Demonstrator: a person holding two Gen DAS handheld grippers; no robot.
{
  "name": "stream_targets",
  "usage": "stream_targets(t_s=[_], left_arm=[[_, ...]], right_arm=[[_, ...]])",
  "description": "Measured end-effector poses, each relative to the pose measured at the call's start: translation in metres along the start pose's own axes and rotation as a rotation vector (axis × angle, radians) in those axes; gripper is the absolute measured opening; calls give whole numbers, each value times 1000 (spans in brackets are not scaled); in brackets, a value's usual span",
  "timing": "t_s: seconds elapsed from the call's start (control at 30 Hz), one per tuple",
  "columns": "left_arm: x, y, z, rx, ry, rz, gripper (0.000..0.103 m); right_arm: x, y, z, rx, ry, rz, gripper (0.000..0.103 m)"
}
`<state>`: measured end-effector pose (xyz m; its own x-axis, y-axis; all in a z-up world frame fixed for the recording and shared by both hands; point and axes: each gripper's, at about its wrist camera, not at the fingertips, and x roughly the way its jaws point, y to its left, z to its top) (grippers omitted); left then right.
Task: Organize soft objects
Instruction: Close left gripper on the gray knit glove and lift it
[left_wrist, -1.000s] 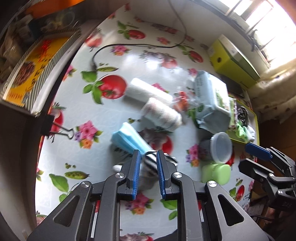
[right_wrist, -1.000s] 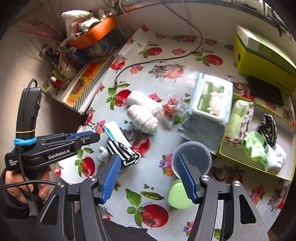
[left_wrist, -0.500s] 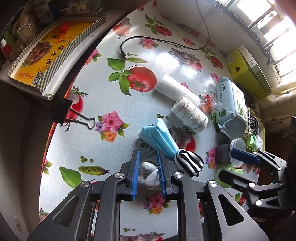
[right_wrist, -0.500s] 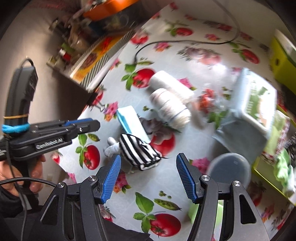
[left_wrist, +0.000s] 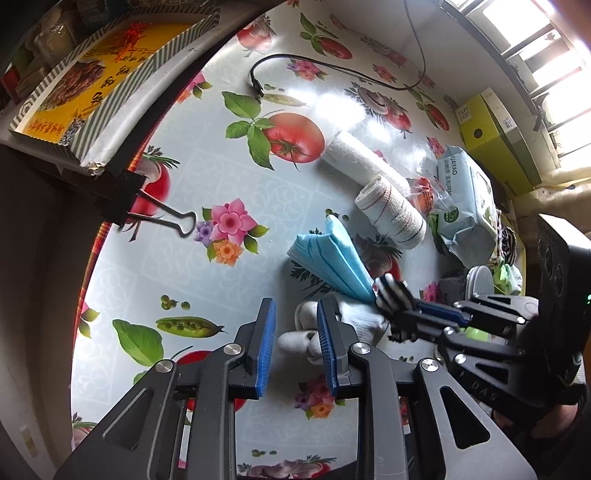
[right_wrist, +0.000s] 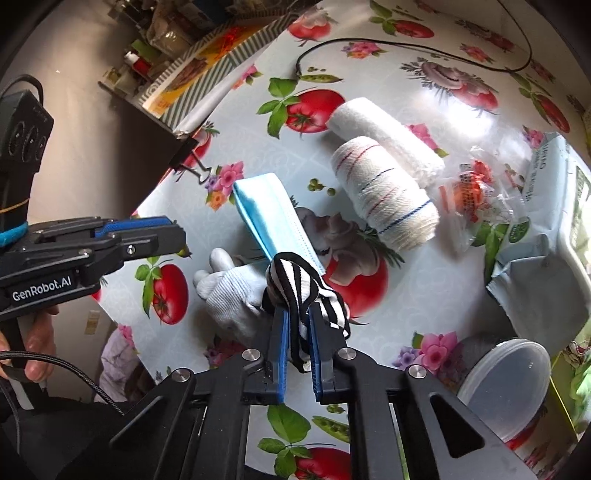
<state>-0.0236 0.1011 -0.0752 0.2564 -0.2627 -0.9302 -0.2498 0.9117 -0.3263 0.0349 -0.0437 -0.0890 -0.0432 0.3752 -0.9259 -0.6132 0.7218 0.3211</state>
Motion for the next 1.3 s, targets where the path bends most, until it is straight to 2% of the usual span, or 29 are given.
stream_targets(t_s=[0.13,0.2,0.43,0.73,1.0,1.3], left_arm=[[4,-6,-3,18,16,-20,25],[7,-8,-5,22,27,-38,40],[8,-16,-7,22,33,-72,40],[11,-35,-3,79,40,-90,40],[21,-44,-3,103,61,-116,40],[45,-58,-1,81,120,-164,40]], right_arm=[[-17,-8,-2,25,-44,-8,9],[-26,-10,-3,33,-63,-15,9],[-43,-16,-10,55,-98,-14,9],[-47,-27,-17,101,-103,16,9],[-62,-39,-18,156,-159,25,9],[-84,-51,-21,193,-207,8,9]])
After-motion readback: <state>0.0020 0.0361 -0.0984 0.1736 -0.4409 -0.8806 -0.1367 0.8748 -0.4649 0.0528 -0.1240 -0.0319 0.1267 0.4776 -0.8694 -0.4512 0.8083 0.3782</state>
